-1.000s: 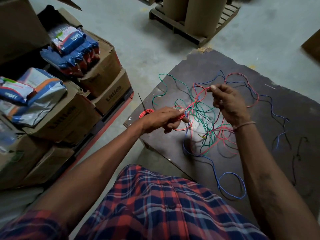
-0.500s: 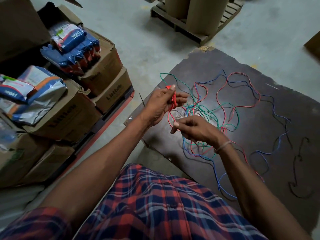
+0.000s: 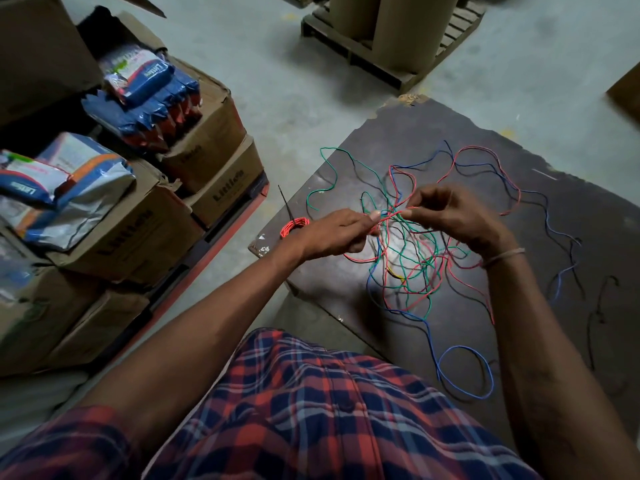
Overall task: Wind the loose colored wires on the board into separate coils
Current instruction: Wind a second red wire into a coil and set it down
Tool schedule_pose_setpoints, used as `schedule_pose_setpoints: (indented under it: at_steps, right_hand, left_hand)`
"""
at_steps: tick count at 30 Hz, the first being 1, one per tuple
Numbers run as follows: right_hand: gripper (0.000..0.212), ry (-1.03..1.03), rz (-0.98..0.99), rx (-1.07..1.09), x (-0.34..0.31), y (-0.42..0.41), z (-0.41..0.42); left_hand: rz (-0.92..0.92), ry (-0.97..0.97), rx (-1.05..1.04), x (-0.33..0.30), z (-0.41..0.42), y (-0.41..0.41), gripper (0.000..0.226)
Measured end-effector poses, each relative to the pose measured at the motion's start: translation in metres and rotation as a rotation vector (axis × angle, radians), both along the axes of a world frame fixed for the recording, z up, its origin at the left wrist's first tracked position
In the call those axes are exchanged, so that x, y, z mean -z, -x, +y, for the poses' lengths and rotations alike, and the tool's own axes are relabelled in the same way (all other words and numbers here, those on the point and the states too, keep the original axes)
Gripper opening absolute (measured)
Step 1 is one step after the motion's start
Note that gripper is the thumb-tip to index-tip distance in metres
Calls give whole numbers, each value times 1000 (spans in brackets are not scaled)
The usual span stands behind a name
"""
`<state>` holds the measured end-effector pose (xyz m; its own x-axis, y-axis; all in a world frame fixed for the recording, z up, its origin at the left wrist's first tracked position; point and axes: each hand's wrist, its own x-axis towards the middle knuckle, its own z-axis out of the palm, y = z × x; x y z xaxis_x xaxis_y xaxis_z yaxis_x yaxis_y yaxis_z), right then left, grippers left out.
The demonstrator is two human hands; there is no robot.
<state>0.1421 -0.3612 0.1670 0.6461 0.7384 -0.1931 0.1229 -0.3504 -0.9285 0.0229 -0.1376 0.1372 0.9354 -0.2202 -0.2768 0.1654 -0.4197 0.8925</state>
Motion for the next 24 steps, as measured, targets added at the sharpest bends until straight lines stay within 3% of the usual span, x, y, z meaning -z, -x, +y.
schedule_pose_setpoints:
  at_steps: [4,6,10,15,19,21,24]
  right_hand:
    - [26,-2,-67,76,18,2,7]
    - [22,2,-65,96,32,8,12]
    - [16,47,-51,166,56,23,19]
    - [17,206,-188,160,80,36,28]
    - [5,288,-286,75,80,52,31]
    - [16,276,-318,24,72,61,33]
    - [25,263,-348,-23,57,68,36]
  left_hand:
    - [131,475,32,-4,3,6,41]
    - [128,634,-13,-7,4,4,43]
    - [155,883,-165,-6,10,-1,49]
    - [123,1165,-323,-4,14,-10,47]
    - [39,1226,-581,-3,21,-20,41]
    - [-11,1228,-675,0,23,-26,36]
    - [-42,979,-727,11,25,-35,41]
